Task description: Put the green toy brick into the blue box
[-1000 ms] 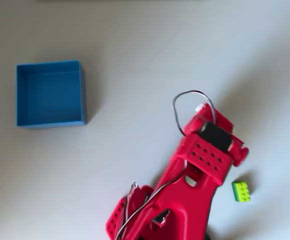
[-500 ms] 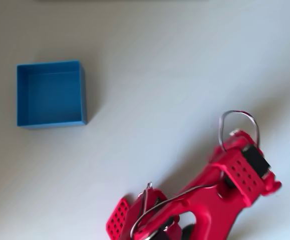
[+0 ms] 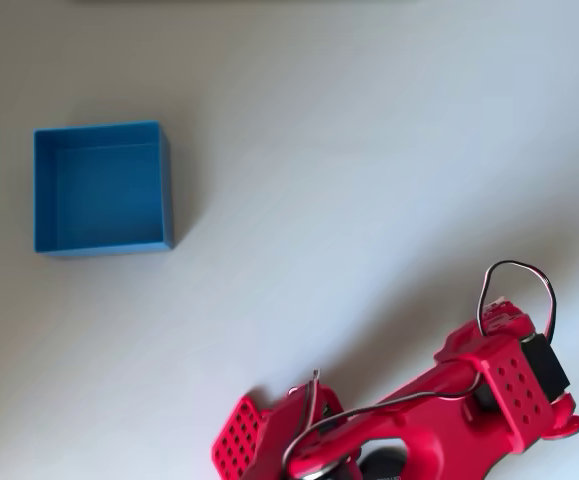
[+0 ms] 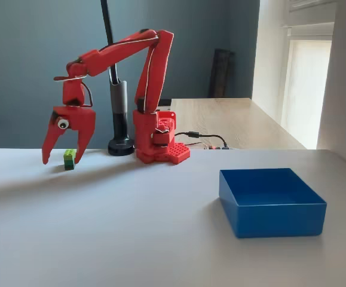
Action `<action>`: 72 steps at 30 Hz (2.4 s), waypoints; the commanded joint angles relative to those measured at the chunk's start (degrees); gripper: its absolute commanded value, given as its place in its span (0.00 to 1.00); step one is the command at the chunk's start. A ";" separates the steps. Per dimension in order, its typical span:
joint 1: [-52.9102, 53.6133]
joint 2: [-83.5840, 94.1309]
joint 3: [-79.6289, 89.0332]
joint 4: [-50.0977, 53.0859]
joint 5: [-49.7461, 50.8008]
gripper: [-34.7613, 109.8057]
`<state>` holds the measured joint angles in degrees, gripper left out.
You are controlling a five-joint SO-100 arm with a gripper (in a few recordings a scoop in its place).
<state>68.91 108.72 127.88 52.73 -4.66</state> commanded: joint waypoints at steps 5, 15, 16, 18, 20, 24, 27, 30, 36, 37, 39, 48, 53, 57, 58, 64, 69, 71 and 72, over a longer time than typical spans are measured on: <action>1.76 -0.88 2.72 0.62 -0.26 0.47; 3.34 -1.58 4.13 0.53 0.44 0.47; 3.96 -1.58 4.04 0.53 0.18 0.47; 5.19 -1.58 3.69 0.62 -0.26 0.46; 6.33 -1.58 3.34 0.62 -0.70 0.46; 8.70 -1.58 2.46 0.62 -1.93 0.46; 9.93 -1.58 1.58 0.62 -2.37 0.45; 10.99 -1.58 0.62 0.70 -2.72 0.45; 12.83 -1.49 -0.09 0.70 -3.60 0.43; 12.83 -1.49 -0.09 0.70 -3.60 0.42; 12.92 -1.41 -0.09 0.70 -3.60 0.40; 12.74 -1.23 0.62 0.70 -3.16 0.27; 12.04 -1.32 0.70 0.62 -2.81 0.25; 10.28 -1.32 0.00 0.62 -1.93 0.24; 9.67 -1.32 -0.44 0.62 -1.49 0.24; 2.72 -1.32 -4.22 0.62 1.76 0.24; -7.03 -1.32 -9.58 0.62 4.39 0.24; -11.87 -1.32 -11.34 0.62 4.48 0.24; -14.41 -1.32 -12.13 0.62 4.57 0.24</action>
<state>61.52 106.44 121.11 53.00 -0.18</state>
